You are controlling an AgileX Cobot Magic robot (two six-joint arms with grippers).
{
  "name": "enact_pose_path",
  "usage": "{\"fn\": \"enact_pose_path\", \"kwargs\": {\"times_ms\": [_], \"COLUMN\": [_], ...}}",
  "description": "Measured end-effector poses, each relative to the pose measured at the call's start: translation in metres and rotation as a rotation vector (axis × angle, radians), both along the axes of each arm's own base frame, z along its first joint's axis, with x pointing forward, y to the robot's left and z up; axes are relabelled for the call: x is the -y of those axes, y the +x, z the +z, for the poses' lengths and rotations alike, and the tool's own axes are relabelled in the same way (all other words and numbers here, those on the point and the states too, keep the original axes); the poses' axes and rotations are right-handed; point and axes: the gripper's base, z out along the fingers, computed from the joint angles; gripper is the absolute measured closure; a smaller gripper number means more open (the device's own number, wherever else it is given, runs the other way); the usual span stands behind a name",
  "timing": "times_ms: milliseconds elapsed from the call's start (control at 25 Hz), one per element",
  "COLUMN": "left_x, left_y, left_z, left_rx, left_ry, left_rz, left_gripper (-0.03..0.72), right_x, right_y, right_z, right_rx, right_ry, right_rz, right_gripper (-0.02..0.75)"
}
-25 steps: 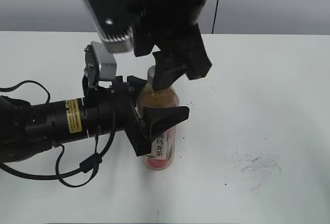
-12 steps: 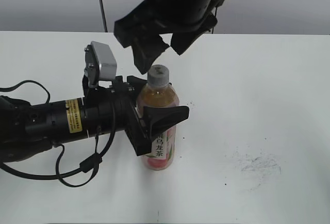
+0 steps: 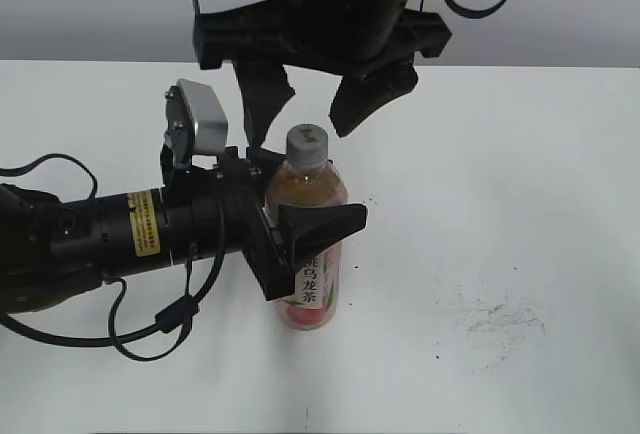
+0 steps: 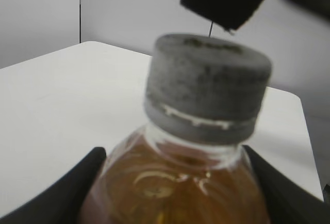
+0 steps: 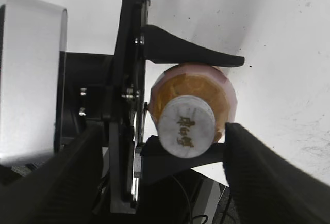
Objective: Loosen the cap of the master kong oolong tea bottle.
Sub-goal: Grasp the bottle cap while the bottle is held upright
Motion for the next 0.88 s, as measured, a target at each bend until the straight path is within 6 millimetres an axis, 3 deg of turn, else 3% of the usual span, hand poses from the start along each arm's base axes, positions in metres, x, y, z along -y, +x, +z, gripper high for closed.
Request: {"fn": "enact_pose_path", "kwargs": {"times_ms": [880], "left_x": [0.0000], "left_y": [0.0000], "left_z": [0.0001], "left_rx": [0.000], "left_ry": [0.002], "left_rz": [0.001], "left_gripper": [0.243], "right_x": [0.0013], "right_y": [0.0052], "right_z": [-0.0069], "right_rx": [0.027], "right_ry": [-0.050], "right_rz": [-0.001], "right_gripper": [0.215]}}
